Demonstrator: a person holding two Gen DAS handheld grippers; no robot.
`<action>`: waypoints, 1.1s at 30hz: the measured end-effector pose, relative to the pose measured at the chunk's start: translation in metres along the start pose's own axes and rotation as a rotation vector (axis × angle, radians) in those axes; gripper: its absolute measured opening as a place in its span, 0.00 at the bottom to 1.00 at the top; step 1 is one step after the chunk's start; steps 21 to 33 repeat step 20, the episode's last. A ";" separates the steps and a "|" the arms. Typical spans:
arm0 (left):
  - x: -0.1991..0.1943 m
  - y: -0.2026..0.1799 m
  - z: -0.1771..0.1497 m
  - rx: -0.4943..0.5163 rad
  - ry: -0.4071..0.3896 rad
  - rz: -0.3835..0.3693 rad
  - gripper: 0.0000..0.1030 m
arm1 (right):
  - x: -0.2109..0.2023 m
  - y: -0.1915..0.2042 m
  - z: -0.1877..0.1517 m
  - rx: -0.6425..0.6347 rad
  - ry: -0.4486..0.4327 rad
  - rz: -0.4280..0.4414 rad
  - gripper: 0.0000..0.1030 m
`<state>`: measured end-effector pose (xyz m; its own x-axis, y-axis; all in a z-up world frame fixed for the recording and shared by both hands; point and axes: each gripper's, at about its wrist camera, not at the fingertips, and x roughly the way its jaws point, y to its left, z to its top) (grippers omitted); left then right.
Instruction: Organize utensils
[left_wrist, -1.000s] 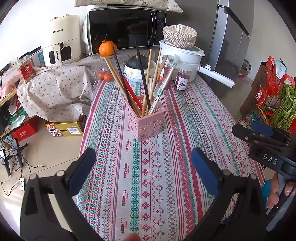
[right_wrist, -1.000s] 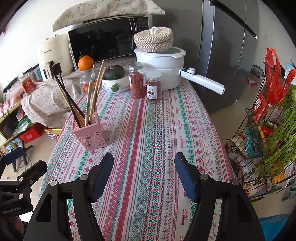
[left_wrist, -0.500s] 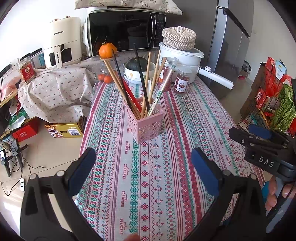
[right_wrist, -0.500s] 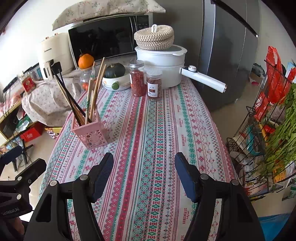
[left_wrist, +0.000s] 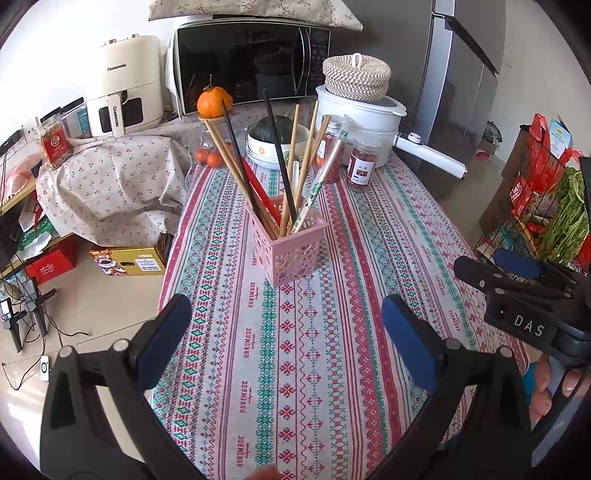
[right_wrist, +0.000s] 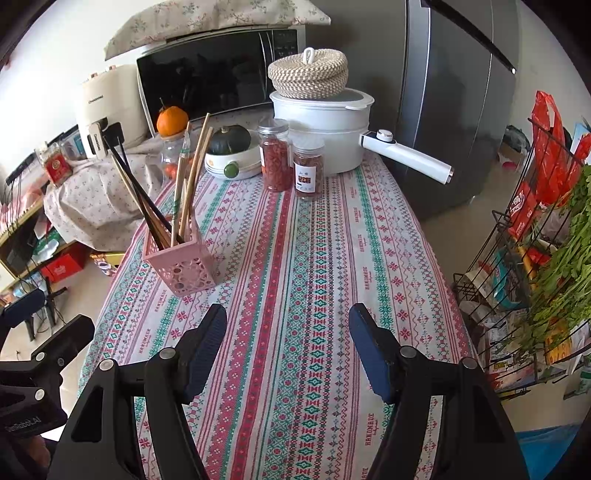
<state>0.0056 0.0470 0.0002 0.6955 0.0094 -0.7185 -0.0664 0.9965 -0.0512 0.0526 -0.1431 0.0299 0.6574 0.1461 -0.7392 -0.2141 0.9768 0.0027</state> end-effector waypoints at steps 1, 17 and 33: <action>0.000 0.000 0.000 0.001 0.001 0.000 0.99 | 0.000 0.000 0.000 0.000 0.001 0.001 0.69; 0.001 -0.004 0.000 -0.001 -0.001 0.010 0.99 | 0.001 0.000 -0.001 0.004 0.004 0.002 0.69; 0.002 -0.004 0.000 -0.005 -0.002 0.015 0.99 | 0.002 0.002 -0.002 0.004 0.006 0.005 0.69</action>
